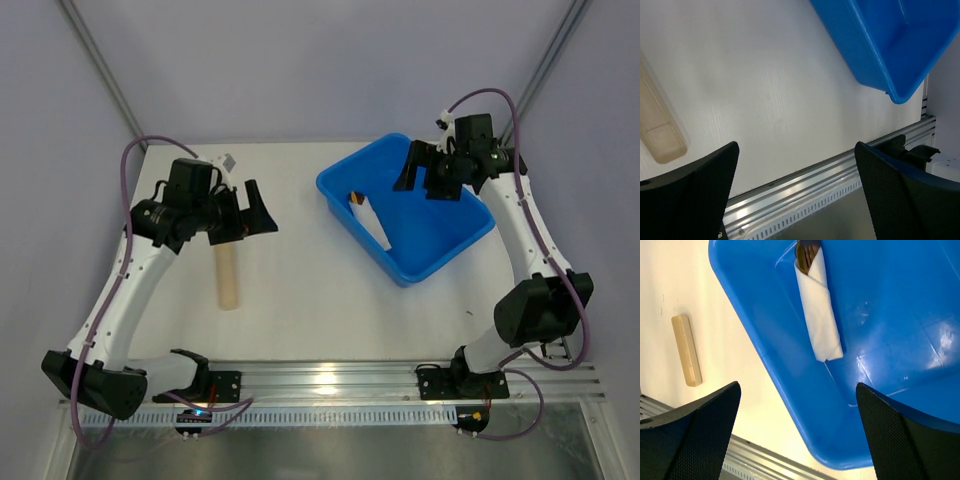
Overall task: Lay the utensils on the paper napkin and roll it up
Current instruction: Reset both arms
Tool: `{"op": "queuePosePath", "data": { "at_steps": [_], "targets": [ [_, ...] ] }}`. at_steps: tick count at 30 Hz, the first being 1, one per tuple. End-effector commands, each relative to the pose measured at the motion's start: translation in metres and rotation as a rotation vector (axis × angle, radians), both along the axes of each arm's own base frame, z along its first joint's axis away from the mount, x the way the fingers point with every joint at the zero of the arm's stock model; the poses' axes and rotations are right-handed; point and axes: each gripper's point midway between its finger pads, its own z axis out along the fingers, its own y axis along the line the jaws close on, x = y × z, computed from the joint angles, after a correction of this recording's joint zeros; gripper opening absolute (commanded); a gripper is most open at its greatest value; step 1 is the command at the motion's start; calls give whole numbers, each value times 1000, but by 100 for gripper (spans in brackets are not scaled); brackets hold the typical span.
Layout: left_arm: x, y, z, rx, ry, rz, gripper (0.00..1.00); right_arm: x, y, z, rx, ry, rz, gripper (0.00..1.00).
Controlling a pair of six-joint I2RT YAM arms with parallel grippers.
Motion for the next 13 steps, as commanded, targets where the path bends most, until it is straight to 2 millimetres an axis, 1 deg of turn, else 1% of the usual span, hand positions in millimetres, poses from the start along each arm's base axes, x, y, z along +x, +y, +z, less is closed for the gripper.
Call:
{"op": "queuePosePath", "data": {
  "at_steps": [1, 2, 4, 5, 7, 8, 9, 10, 11, 12, 13],
  "targets": [
    [-2, 5, 17, -34, -81, 38, 99, -41, -5, -5, -25, 123, -58, 100],
    [-2, 6, 18, -40, -88, 56, 99, -48, -4, -2, -35, 123, -48, 99],
    [-6, 14, 15, -47, -90, 118, 99, -68, 1, -1, -75, 134, -23, 100],
    [-6, 13, 16, -58, -82, 130, 99, -73, -1, -1, -83, 130, -25, 100],
    [-10, 14, 9, -85, -80, 155, 99, -84, 8, 1, -73, 109, 6, 99],
    [-11, 13, 7, -107, -77, 172, 99, -93, 12, -7, -62, 125, 23, 100],
    [-13, 8, 0, -165, -62, 198, 99, -100, 20, 2, -19, 86, 34, 99],
    [-16, 2, -2, -211, -49, 184, 99, -106, 23, -1, 2, 95, 37, 99],
    [-16, -2, -6, -246, -39, 189, 99, -115, 23, -18, 10, 139, 38, 99],
    [-15, -10, -12, -323, -29, 198, 99, -118, 24, -17, 20, 118, 41, 99],
    [-15, -18, -12, -376, -33, 179, 99, -120, 23, -21, 20, 115, 42, 99]
  ]
}}
